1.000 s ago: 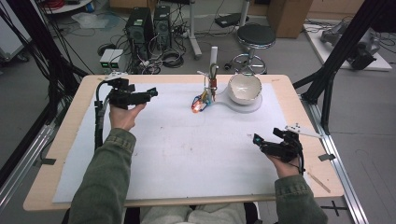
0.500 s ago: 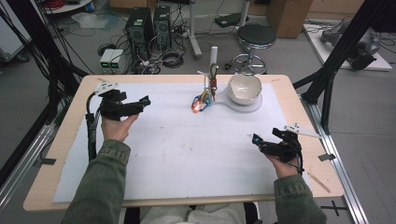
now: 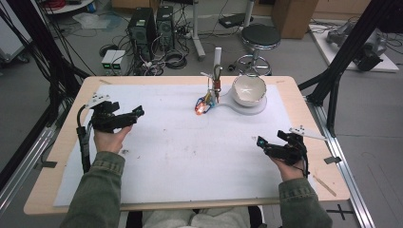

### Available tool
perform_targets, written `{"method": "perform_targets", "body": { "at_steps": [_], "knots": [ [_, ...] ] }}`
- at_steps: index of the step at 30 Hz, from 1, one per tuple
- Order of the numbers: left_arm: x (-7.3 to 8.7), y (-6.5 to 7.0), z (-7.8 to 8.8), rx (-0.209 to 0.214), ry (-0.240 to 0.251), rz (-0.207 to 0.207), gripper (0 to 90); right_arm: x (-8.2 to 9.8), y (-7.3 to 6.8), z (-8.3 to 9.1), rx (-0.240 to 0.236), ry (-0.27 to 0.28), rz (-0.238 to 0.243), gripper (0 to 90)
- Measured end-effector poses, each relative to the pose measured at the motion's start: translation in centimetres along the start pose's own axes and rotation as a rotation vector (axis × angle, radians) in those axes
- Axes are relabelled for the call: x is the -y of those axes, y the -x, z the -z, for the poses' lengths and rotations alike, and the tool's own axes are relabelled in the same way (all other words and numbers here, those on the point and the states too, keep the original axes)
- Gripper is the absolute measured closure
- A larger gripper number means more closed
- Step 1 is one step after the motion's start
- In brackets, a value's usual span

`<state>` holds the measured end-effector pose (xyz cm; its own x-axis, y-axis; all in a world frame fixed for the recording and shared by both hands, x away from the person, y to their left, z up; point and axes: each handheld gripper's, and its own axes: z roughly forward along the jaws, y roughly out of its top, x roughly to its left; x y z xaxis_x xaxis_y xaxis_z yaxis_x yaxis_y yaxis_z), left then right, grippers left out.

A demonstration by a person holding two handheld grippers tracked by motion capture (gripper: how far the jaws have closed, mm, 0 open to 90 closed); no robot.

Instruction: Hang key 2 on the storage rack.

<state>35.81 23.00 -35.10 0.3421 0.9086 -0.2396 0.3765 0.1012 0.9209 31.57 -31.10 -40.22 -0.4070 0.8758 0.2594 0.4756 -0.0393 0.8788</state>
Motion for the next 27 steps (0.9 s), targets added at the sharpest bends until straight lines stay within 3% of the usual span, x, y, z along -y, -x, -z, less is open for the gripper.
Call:
{"method": "perform_targets", "body": {
  "at_steps": [8,17,22,27],
  "knots": [
    [1.6,-0.7,1.3,0.001,0.023,0.008,1.6,0.0,0.0,-0.1,0.004,-0.003,0.002,0.6],
    [3.5,-1.8,2.9,-0.052,0.026,0.014,1.6,0.1,0.0,0.1,0.012,0.002,-0.005,0.6],
    [4.7,-2.8,4.5,-0.095,0.059,0.029,1.6,0.1,0.1,0.2,0.020,0.006,-0.004,0.6],
    [4.9,-3.1,5.6,-0.123,0.139,0.029,1.6,0.1,0.1,0.3,0.027,0.011,-0.001,0.6]
  ]
}}
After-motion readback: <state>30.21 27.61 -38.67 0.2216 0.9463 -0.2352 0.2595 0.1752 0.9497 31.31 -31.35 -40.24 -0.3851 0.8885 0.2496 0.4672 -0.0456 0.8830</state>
